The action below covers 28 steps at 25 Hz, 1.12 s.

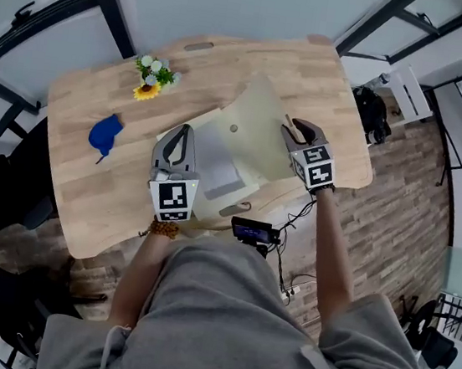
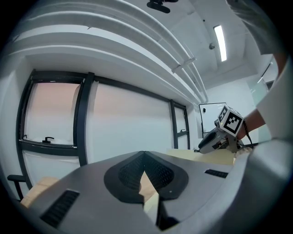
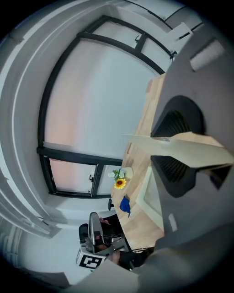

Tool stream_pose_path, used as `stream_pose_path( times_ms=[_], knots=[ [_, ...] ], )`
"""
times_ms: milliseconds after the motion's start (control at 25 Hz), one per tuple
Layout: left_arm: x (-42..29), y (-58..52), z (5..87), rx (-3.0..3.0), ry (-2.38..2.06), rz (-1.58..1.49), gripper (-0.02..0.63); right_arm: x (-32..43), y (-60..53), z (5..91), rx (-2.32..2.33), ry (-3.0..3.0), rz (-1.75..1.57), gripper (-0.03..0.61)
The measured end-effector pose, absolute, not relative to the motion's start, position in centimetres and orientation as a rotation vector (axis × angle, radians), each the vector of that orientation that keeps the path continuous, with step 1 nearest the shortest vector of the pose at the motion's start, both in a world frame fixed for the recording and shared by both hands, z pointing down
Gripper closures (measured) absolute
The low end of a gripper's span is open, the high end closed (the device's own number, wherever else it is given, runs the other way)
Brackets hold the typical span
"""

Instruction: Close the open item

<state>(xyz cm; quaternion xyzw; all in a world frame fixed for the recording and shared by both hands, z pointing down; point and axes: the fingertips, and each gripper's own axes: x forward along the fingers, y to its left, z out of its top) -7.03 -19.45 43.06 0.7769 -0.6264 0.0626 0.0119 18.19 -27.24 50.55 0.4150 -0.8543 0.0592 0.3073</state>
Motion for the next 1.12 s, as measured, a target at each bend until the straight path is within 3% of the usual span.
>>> stream_pose_path(
  times_ms=[440,600,1120],
  knots=[
    [-9.7,-21.7,43.3,2.377,-2.008,0.184,0.604,20.3,-25.7,52.1,0.975,-2.139,0.127,0.414],
    [-10.0,-22.3,43.8,2.365,-2.003,0.184,0.604,19.9,-25.4,52.2,0.989,-2.177,0.189,0.529],
    [-13.2,-20.3,51.3,2.236,-1.810,0.264,0.604,16.3,-22.2,51.4,0.923,-2.285,0.325,0.563]
  ],
)
